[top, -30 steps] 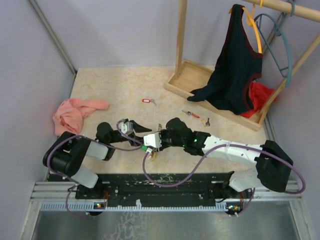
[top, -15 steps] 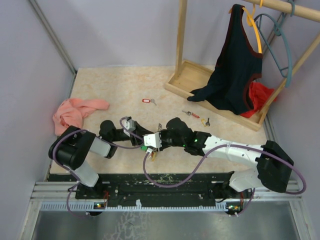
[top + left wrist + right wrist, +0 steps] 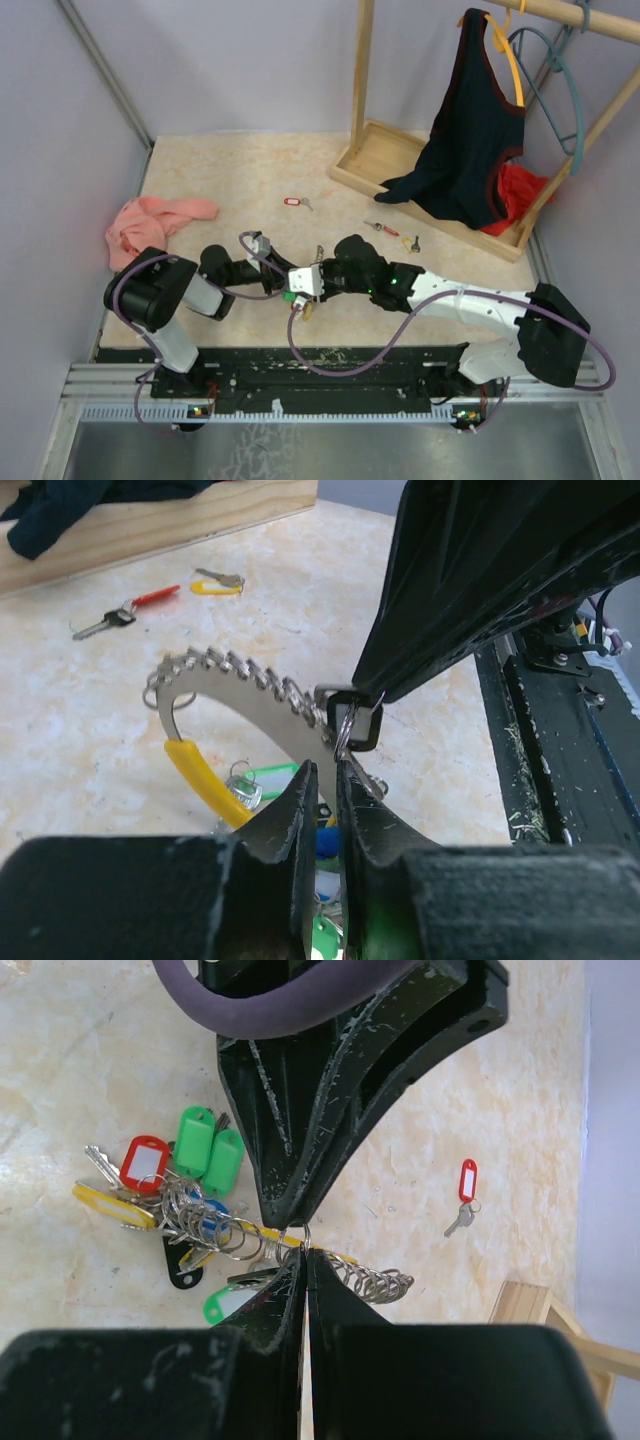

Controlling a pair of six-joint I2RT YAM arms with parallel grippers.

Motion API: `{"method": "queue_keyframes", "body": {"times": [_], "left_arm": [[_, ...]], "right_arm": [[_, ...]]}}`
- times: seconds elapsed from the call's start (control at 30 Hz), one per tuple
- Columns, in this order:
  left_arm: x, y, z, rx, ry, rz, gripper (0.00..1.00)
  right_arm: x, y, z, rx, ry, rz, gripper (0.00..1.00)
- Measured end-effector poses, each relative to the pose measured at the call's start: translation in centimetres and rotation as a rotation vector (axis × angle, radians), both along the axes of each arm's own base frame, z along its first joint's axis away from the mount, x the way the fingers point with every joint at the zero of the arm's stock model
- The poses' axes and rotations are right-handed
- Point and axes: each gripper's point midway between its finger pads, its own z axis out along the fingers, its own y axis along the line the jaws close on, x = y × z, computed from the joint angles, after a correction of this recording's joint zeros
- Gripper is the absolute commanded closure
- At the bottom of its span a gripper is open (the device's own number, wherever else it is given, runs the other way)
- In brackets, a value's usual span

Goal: Put the keys on the keyring

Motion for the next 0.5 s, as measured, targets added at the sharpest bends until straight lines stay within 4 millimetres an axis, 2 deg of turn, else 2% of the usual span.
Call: {"method": "queue_keyframes", "body": {"times": [0.23, 0.27, 0.3, 0.5], "left_arm": [[0.2, 0.6, -0.6, -0.007, 0.106, 0.088, 0.84], [0.3, 0.7, -0.5, -0.01, 0.104, 0.098, 0.98], [0.4, 0.7, -0.3, -0.015, 0.1, 0.105, 1.0], [0.3, 0.6, -0.2, -0.019, 0.112, 0.106, 0.99]], "right_arm": [[-0.3, -0.2, 1.1, 0.037, 0.011, -0.016, 1.0], [-0.4, -0.2, 1.1, 0.044, 0.014, -0.018, 1.0], [-0.5, -0.3, 1.0, 0.043, 0.017, -0.018, 1.0], [-0.8, -0.5, 0.5, 0.035, 0.031, -0.021, 1.0]]}}
